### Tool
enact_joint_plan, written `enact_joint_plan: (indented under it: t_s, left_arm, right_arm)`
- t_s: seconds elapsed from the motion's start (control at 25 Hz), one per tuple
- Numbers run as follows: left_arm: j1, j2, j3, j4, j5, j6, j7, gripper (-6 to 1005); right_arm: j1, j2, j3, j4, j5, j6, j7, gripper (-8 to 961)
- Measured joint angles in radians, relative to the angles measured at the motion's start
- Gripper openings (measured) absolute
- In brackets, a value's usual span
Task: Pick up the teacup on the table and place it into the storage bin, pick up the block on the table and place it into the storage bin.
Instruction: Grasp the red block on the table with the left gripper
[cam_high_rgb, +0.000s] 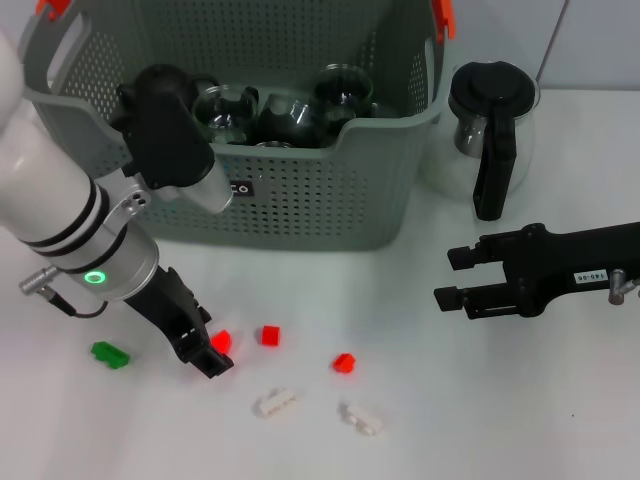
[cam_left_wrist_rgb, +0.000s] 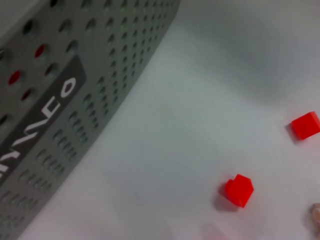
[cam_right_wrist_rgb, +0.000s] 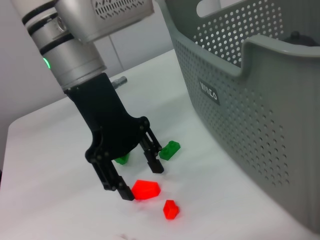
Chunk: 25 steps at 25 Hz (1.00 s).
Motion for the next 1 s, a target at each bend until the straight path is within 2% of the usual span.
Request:
enact_joint_plan:
  t_s: [0.24, 0.84, 1.0]
  left_arm:
    - [0.004, 0.0, 0.021, -0.012, 0.003, -0.028, 0.0, 652]
    - [0.006, 0.0, 0.031, -0.01, 0.029, -0.044, -0.009, 374]
    - [0.005, 0.0, 0.025, -0.005, 0.03, -0.039, -0.009, 354]
  right_arm:
    - [-0.004, 0.0, 0.0, 0.0, 0.0, -0.001, 0.0, 701]
    - [-0.008, -0.001, 0.002, 0.004, 0.0, -0.004, 0.0, 700]
    - [-0.008, -0.002, 0.002, 0.002, 0.0, -0.004, 0.001, 699]
